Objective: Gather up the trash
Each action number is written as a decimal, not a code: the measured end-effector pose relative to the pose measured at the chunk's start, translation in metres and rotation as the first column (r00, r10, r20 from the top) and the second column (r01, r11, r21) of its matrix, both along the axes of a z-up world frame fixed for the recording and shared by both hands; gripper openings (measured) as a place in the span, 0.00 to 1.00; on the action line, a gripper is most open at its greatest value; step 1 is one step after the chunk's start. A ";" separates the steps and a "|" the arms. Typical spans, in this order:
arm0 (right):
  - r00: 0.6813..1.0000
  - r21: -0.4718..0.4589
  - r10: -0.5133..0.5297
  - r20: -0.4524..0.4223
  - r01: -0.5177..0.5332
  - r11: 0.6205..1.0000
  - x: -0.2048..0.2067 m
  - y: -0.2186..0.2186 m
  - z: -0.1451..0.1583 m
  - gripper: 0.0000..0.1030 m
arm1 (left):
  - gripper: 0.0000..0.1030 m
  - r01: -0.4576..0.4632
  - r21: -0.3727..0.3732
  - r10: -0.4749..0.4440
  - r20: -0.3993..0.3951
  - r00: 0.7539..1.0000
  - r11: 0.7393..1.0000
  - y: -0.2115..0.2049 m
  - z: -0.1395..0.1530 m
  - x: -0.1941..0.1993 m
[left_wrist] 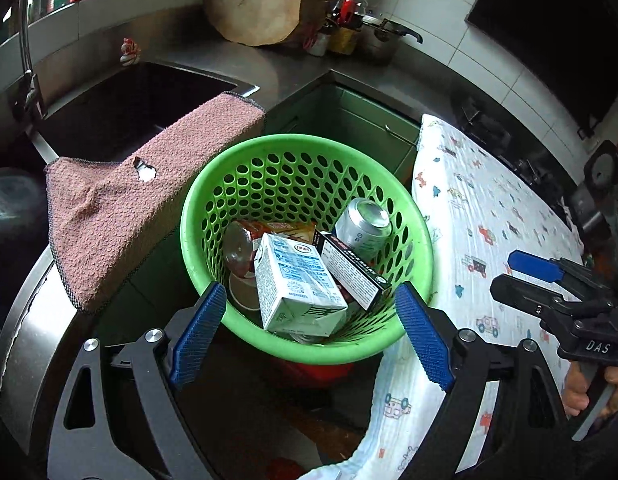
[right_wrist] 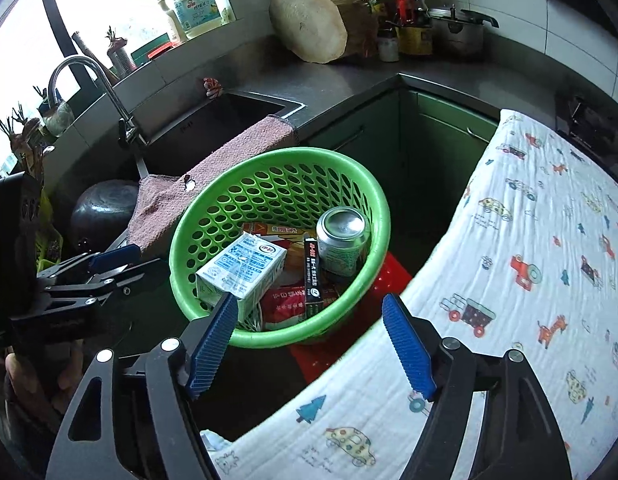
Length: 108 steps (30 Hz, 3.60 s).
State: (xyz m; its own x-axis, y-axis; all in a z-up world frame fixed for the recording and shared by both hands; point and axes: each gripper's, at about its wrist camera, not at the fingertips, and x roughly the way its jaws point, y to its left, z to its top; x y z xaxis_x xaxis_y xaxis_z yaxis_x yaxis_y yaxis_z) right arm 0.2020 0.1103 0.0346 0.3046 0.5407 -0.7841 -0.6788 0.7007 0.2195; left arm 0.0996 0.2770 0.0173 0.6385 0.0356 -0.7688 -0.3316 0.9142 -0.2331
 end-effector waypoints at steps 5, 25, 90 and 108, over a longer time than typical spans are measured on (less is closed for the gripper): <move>0.998 0.014 -0.037 0.047 0.037 0.999 -0.020 -0.034 0.008 0.81 | 0.94 -0.004 0.120 -0.002 0.051 0.999 0.993 -0.033 0.020 -0.016; 0.957 0.011 -0.181 0.228 0.183 0.983 -0.101 -0.141 -0.002 0.91 | 0.95 -0.024 0.284 -0.015 0.134 0.991 0.958 -0.140 0.027 -0.063; 0.926 0.070 -0.291 0.239 0.282 0.957 -0.157 -0.205 -0.008 0.92 | 0.95 0.054 0.387 -0.128 0.168 0.977 0.920 -0.201 0.024 -0.123; 0.920 0.061 -0.296 0.258 0.291 0.955 -0.158 -0.210 -0.008 0.92 | 0.95 0.049 0.380 -0.118 0.163 0.980 0.924 -0.201 0.018 -0.120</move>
